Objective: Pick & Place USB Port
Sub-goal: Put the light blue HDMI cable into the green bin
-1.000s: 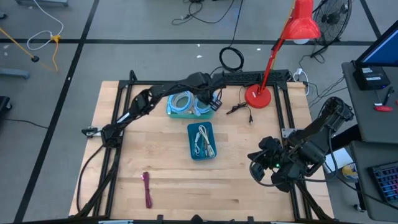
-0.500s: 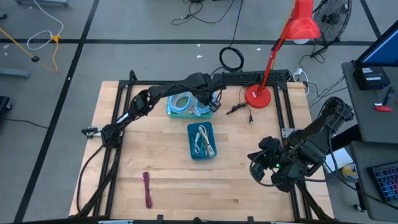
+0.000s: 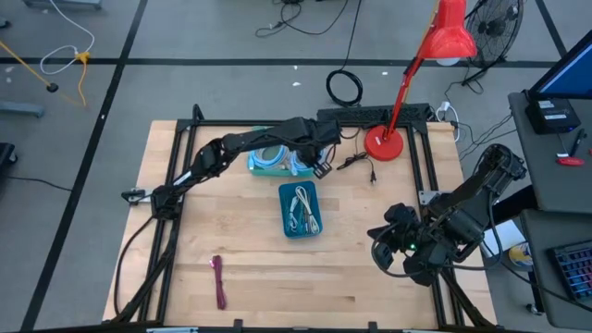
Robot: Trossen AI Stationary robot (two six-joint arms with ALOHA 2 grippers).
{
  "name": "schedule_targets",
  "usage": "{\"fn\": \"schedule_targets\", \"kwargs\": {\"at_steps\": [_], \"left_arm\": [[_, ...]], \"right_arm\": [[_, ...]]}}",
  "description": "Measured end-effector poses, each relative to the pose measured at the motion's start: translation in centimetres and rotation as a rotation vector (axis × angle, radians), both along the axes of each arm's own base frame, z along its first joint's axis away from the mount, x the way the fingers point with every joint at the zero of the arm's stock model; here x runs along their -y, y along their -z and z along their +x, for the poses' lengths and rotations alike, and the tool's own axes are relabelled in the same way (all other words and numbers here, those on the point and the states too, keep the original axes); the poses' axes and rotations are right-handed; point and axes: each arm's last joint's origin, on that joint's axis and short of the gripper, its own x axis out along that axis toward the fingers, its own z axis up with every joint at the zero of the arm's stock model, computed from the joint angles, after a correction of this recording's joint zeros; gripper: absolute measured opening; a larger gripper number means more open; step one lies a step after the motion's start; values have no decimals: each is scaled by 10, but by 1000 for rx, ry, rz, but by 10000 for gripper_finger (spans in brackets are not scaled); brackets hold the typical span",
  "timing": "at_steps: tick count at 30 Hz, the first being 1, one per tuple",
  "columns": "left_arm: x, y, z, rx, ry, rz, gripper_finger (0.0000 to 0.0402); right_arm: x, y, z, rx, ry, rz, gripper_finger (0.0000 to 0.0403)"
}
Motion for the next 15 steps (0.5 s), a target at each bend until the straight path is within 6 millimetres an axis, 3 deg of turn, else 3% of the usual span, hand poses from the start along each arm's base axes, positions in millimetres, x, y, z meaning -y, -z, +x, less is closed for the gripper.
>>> {"fn": "schedule_targets", "kwargs": {"at_steps": [4, 8, 15], "left_arm": [[-3, -10, -5, 4, -14, 25, 0], [-11, -17, -11, 67, -14, -132, 8], [-7, -26, -13, 96, 34, -177, 81]], "right_arm": [[-2, -1, 2, 18, -18, 5, 0], [-3, -2, 3, 26, -31, 4, 0], [-4, -3, 4, 35, -35, 8, 0]]}}
